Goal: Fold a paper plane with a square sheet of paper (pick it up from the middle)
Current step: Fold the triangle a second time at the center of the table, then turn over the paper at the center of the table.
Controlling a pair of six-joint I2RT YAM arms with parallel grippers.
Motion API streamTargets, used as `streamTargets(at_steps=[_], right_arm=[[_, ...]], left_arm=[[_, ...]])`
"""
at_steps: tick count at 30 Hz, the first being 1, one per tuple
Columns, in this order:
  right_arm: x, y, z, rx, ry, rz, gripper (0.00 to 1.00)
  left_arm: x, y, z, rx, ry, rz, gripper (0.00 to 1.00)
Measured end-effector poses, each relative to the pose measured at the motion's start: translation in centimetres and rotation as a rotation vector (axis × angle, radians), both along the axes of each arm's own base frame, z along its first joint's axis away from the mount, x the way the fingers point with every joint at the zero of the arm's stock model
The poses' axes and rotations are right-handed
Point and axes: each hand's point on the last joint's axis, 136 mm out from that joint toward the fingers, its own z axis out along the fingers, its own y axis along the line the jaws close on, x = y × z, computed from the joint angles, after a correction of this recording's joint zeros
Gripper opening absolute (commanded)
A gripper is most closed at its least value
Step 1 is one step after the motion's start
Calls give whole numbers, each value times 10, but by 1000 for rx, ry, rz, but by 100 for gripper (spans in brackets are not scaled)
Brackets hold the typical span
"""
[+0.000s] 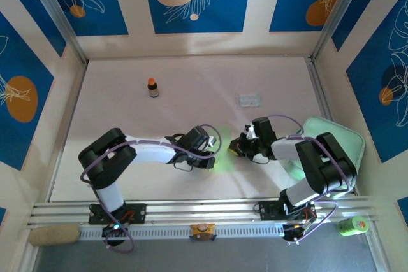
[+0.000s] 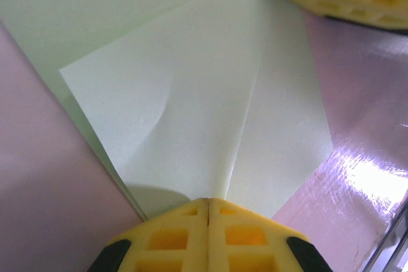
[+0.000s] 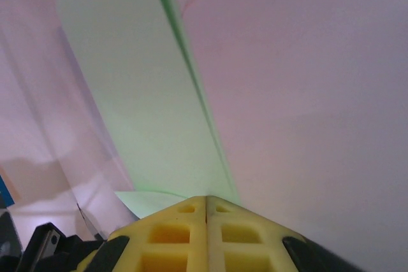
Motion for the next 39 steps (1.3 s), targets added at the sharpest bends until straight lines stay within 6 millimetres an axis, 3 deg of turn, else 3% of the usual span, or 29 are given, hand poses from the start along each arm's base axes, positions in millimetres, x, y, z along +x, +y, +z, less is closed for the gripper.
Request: streamTargets(at_steps=[4,7,13,18,22,26,39], right_arm=[[6,-9,6,-5,-25,-25,9],[7,-8,27,2,-89,-16,14],[-12,5,61,-4,-183,41,29],[-46,4,47,-56,-110,59,36],[-65,0,36,-82,-57,54,44],[-74,3,34,-81,-40,61,47],[-83,16,24,-137,67,114,46]], left_arm=[[-2,-1,1,3,2,7,0],[-11,1,2,28,5,6,4],[-15,12,13,86,-22,17,23],[13,3,47,37,-84,21,22],[35,-2,60,2,-108,21,21],[41,-4,47,17,-91,-4,18],[31,3,10,88,-23,-47,12]])
